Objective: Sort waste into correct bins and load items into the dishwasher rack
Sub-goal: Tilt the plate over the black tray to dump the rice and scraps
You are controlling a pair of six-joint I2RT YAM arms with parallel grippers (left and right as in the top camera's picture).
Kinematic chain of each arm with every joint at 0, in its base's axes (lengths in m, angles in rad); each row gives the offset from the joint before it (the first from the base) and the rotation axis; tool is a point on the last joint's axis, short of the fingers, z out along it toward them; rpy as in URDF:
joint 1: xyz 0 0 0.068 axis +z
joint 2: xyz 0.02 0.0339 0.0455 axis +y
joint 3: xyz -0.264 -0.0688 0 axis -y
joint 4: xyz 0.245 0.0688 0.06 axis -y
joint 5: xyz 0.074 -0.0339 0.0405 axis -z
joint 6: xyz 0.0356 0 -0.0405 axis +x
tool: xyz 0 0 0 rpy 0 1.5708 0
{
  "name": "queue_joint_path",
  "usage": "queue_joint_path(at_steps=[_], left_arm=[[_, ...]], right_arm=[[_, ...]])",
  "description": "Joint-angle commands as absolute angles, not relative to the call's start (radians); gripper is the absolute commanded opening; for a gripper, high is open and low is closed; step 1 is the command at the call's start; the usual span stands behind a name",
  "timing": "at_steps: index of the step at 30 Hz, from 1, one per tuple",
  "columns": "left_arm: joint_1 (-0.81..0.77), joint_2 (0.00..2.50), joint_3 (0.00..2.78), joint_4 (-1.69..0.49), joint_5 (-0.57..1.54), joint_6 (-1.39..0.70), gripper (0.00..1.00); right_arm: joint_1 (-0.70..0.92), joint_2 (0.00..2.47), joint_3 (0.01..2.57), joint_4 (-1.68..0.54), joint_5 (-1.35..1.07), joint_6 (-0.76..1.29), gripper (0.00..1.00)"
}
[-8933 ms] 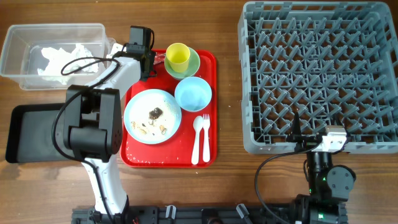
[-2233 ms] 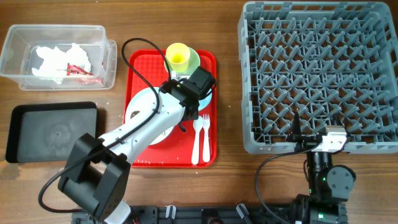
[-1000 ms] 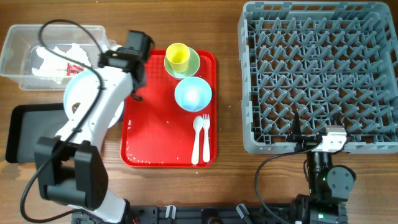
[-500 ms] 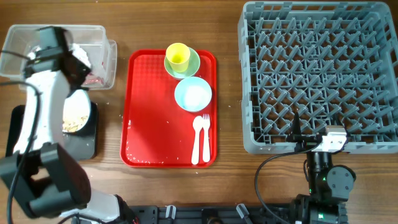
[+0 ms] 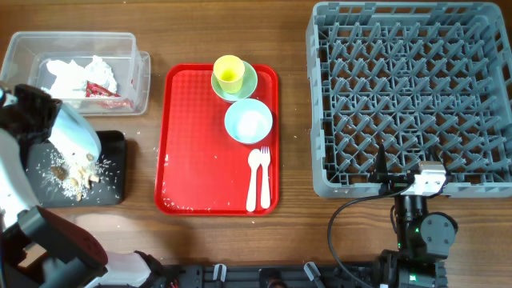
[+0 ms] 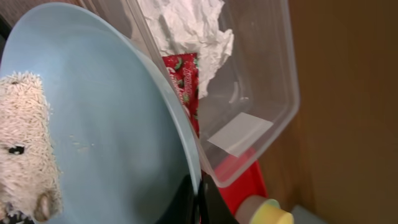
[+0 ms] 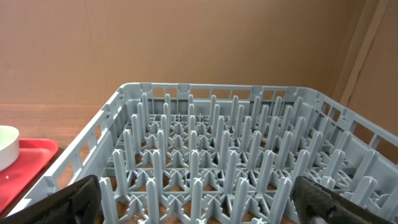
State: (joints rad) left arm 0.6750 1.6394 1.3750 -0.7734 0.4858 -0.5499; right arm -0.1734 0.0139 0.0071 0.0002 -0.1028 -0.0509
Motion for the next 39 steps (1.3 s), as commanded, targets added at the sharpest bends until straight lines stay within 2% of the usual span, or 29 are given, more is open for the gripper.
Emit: queue_joint_path(at_steps=[1, 8, 11, 14, 20, 22, 24, 26, 28, 31, 33, 35, 37, 39], left_arm=[[0.752, 1.620, 1.393, -0.774, 0.765, -0.498, 0.04], [0.857, 1.620, 1.393, -0.828, 1.039, -0.456, 0.04], [0.888, 1.620, 1.393, -0.842, 1.021, -0.434, 0.04], [0.933, 1.620, 1.393, -0.903, 1.105, -0.395, 0.04], [1.006, 1.621, 1.393, -0.956, 1.053, -0.377, 0.04], [1.025, 1.621, 1.393, -1.024, 1.097, -0.354, 0.04], [1.037, 1.623, 1.393, -0.987, 1.053, -0.353, 0.04], [1.046, 1.623, 1.393, -1.070, 1.122, -0.313, 0.04], [1.046, 1.625, 1.393, -0.999, 1.051, -0.317, 0.04], [1.046, 1.625, 1.393, -1.072, 1.089, -0.289, 0.04], [1.046, 1.625, 1.391, -1.038, 1.008, -0.319, 0.04], [1.047, 1.625, 1.391, -1.092, 1.058, -0.282, 0.04], [1.047, 1.628, 1.391, -1.016, 0.966, -0.322, 0.04], [1.052, 1.628, 1.391, -1.122, 1.016, -0.327, 0.04]], right_arm=[[-0.170, 0.014, 0.005, 0.004, -0.094, -0.060, 1.00], [-0.170, 0.014, 0.005, 0.004, -0.094, -0.061, 1.00], [-0.170, 0.014, 0.005, 0.004, -0.094, -0.060, 1.00], [-0.170, 0.014, 0.005, 0.004, -0.094, -0.060, 1.00], [-0.170, 0.014, 0.005, 0.004, -0.094, -0.061, 1.00], [-0.170, 0.014, 0.005, 0.004, -0.094, -0.061, 1.00], [-0.170, 0.014, 0.005, 0.004, -0.094, -0.060, 1.00], [-0.170, 0.014, 0.005, 0.004, -0.094, -0.061, 1.00], [-0.170, 0.014, 0.005, 0.004, -0.094, -0.061, 1.00], [-0.170, 0.014, 0.005, 0.004, -0.094, -0.060, 1.00], [-0.170, 0.014, 0.005, 0.004, -0.094, -0.061, 1.00], [-0.170, 0.014, 0.005, 0.004, -0.094, -0.061, 1.00], [-0.170, 0.014, 0.005, 0.004, -0.094, -0.060, 1.00], [-0.170, 0.014, 0.005, 0.004, -0.094, -0.060, 1.00]])
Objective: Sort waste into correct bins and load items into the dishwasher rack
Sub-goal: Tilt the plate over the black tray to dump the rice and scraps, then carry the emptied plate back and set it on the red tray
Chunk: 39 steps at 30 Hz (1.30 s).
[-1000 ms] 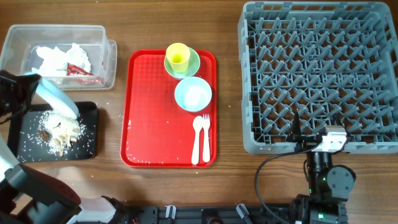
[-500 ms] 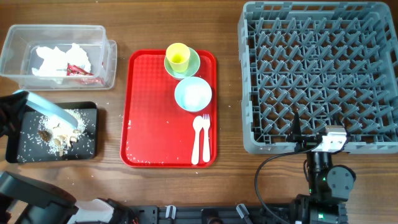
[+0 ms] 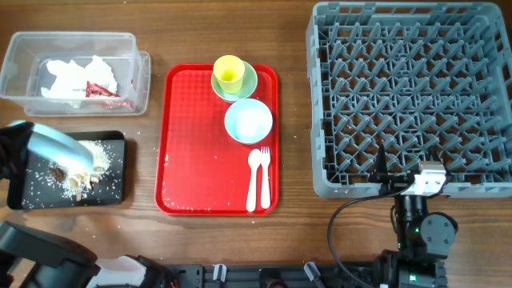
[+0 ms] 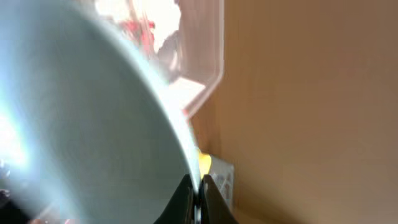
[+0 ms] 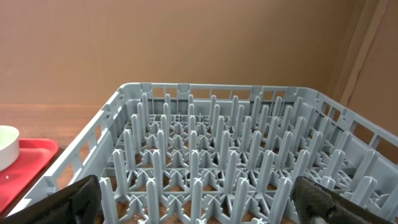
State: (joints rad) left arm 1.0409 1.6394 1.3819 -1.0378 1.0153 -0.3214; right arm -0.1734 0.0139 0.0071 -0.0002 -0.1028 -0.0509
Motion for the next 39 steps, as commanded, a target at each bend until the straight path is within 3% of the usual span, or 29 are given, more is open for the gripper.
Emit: queue_joint_path(at_steps=[1, 10, 16, 22, 28, 35, 39], left_arm=[[1.050, 1.628, 1.391, -1.129, 1.046, -0.281, 0.04], [0.960, 1.626, 1.391, -1.312, 1.092, -0.136, 0.04], [0.739, 1.626, 1.391, -1.452, 1.092, 0.015, 0.04], [0.435, 1.627, 1.391, -1.421, 1.016, 0.022, 0.04], [0.136, 1.627, 1.391, -1.330, 0.768, -0.055, 0.04], [-0.229, 1.627, 1.391, -1.218, 0.134, -0.514, 0.04], [-0.344, 1.636, 1.391, -1.203, 0.047, -0.583, 0.04]], right_arm=[[-0.170, 0.014, 0.005, 0.004, -0.094, -0.060, 1.00], [-0.170, 0.014, 0.005, 0.004, -0.094, -0.060, 1.00], [-0.170, 0.014, 0.005, 0.004, -0.094, -0.061, 1.00], [-0.170, 0.014, 0.005, 0.004, -0.094, -0.060, 1.00], [-0.170, 0.014, 0.005, 0.004, -0.094, -0.060, 1.00], [-0.170, 0.014, 0.005, 0.004, -0.094, -0.060, 1.00], [-0.170, 0.014, 0.005, 0.004, -0.094, -0.061, 1.00]])
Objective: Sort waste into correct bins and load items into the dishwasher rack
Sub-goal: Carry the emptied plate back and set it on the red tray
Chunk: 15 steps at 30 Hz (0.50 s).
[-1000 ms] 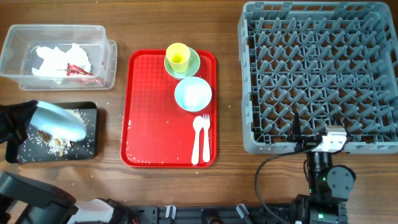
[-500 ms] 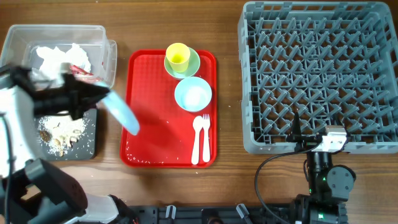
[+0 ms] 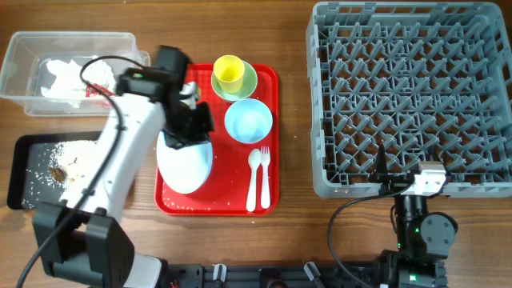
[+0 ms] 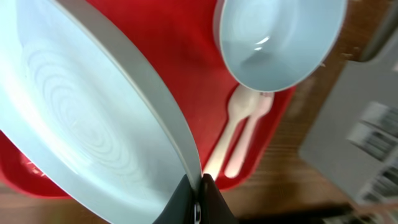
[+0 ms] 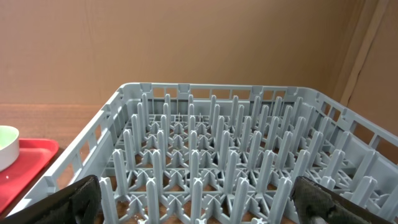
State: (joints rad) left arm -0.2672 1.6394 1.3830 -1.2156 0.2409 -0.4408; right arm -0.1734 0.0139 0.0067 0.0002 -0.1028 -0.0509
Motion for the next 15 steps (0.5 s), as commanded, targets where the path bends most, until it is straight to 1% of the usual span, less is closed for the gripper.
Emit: queue_joint_path(at_steps=[1, 6, 14, 15], left_arm=[[-0.373, 1.642, 1.391, -1.194, 0.031, -0.593, 0.04], [-0.453, 1.697, 1.391, -1.169, 0.024, -0.616, 0.04], [-0.461, 1.764, 1.372, -1.183, 0.024, -0.616, 0.05], [-0.461, 1.764, 1.364, -1.176, 0.024, -0.616, 0.11]], right_arm=[[-0.170, 0.014, 0.005, 0.004, -0.094, -0.061, 1.00], [-0.170, 0.014, 0.005, 0.004, -0.094, -0.060, 1.00], [-0.170, 0.014, 0.005, 0.004, -0.094, -0.061, 1.00], [-0.170, 0.014, 0.005, 0.004, -0.094, -0.060, 1.00]])
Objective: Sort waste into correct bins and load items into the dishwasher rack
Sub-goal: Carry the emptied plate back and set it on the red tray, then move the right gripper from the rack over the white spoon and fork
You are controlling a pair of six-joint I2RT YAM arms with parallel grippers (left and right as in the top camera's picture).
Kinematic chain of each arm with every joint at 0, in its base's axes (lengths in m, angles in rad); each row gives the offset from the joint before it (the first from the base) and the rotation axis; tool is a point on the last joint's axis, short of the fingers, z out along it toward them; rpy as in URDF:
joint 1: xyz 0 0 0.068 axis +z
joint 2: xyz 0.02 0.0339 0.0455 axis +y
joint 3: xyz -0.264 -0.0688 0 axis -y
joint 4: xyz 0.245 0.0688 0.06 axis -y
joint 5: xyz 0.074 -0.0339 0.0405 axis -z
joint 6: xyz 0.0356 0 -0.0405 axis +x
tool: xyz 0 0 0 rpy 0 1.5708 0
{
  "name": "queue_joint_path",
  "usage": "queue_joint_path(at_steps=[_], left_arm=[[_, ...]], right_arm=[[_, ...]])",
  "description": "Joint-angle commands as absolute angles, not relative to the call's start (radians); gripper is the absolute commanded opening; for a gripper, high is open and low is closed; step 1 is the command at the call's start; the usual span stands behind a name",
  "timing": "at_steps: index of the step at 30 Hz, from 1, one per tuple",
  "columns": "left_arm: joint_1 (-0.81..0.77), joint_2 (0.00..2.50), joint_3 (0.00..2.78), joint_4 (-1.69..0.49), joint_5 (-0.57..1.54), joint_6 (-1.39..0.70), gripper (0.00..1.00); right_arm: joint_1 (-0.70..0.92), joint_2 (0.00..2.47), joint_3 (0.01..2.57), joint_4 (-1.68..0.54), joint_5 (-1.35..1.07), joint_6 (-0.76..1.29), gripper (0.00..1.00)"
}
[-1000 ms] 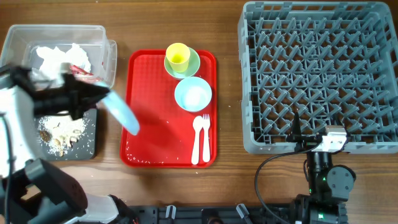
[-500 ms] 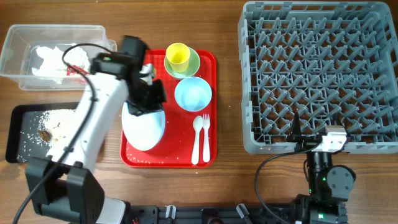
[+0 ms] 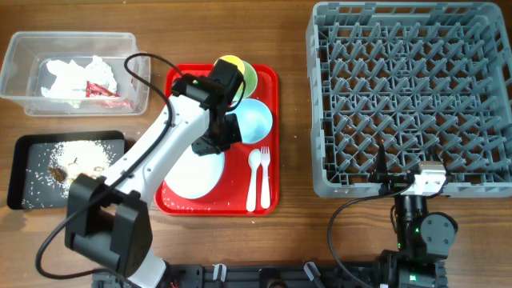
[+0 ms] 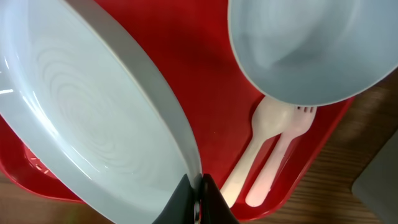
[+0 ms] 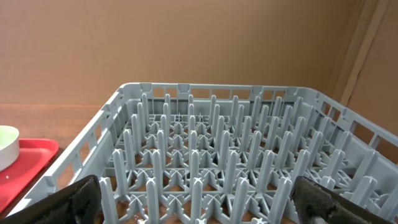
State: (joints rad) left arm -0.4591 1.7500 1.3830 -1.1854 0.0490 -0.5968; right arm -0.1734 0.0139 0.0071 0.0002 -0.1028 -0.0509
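My left gripper (image 4: 198, 198) is shut on the rim of a pale blue plate (image 3: 194, 172) (image 4: 93, 130), which lies low over the front left of the red tray (image 3: 178, 92). On the tray sit a pale blue bowl (image 3: 253, 120) (image 4: 305, 50), a white spoon and fork (image 3: 258, 179) (image 4: 267, 155), and a yellow cup on a green saucer (image 3: 244, 74), partly hidden by my arm. The grey dishwasher rack (image 3: 408, 88) (image 5: 217, 162) stands at the right. My right gripper (image 5: 199, 199) rests open at the rack's near edge.
A clear bin (image 3: 76, 74) with crumpled paper and a red wrapper is at the back left. A black tray (image 3: 68, 170) with food scraps lies in front of it. Bare wooden table lies between the red tray and the rack.
My left arm has shifted right over the red tray. The plate it holds now sits lower and flatter on the tray's front left, nearer the bowl and cutlery.
First my left gripper held the plate tilted over the black tray, scraps falling from it. Then it was still over that tray, scraps heaped there. Later the clean plate hung over the red tray, and now lies low on it. The right arm has stayed still.
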Motion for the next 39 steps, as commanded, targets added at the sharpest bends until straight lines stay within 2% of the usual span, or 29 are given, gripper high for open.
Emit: queue_joint_path(at_steps=[1, 3, 5, 7, 12, 17, 19, 20, 22, 27, 29, 31, 35, 39], left_arm=[[-0.461, 1.764, 1.353, -1.169, 0.024, -0.616, 0.20], [-0.461, 1.764, 1.350, -1.169, 0.025, -0.615, 0.37], [-0.461, 1.764, 1.350, -1.163, 0.024, -0.615, 0.63], [-0.461, 1.764, 1.350, -1.148, 0.025, -0.615, 0.74], [-0.412, 1.745, 1.411, -1.131, 0.064, -0.614, 0.75], [-0.238, 1.652, 1.489, -1.152, 0.085, -0.615, 0.75], [-0.103, 1.605, 1.489, -1.153, 0.085, -0.615, 0.86], [-0.066, 1.597, 1.489, -1.154, 0.084, -0.615, 1.00], [0.051, 1.589, 1.489, -1.152, 0.085, -0.615, 1.00], [0.311, 1.605, 1.489, -1.135, 0.085, -0.615, 1.00], [0.373, 1.606, 1.489, -1.137, 0.089, -0.615, 1.00], [0.432, 1.606, 1.489, -1.137, 0.089, -0.614, 1.00], [0.482, 1.606, 1.489, -1.127, 0.084, -0.614, 1.00], [0.504, 1.606, 1.489, -1.060, 0.084, -0.614, 1.00]], right_arm=[[-0.170, 0.014, 0.005, 0.004, -0.094, -0.060, 1.00], [-0.170, 0.014, 0.005, 0.004, -0.094, -0.060, 1.00], [-0.170, 0.014, 0.005, 0.004, -0.094, -0.060, 1.00], [-0.170, 0.014, 0.005, 0.004, -0.094, -0.060, 1.00], [-0.170, 0.014, 0.005, 0.004, -0.094, -0.060, 1.00], [-0.170, 0.014, 0.005, 0.004, -0.094, -0.060, 1.00], [-0.170, 0.014, 0.005, 0.004, -0.094, -0.061, 1.00], [-0.170, 0.014, 0.005, 0.011, -0.081, -0.083, 1.00], [-0.170, 0.014, 0.005, 0.028, -0.071, -0.137, 1.00], [-0.170, 0.014, 0.005, 0.330, -0.283, -0.007, 1.00], [-0.170, 0.014, 0.005, 0.542, -0.344, 0.023, 1.00], [-0.170, 0.014, 0.005, 0.763, -0.453, 0.143, 1.00], [-0.170, 0.017, 0.006, 0.950, -0.477, 0.279, 1.00], [-0.170, 0.078, 0.061, 1.058, -0.476, 0.298, 1.00]])
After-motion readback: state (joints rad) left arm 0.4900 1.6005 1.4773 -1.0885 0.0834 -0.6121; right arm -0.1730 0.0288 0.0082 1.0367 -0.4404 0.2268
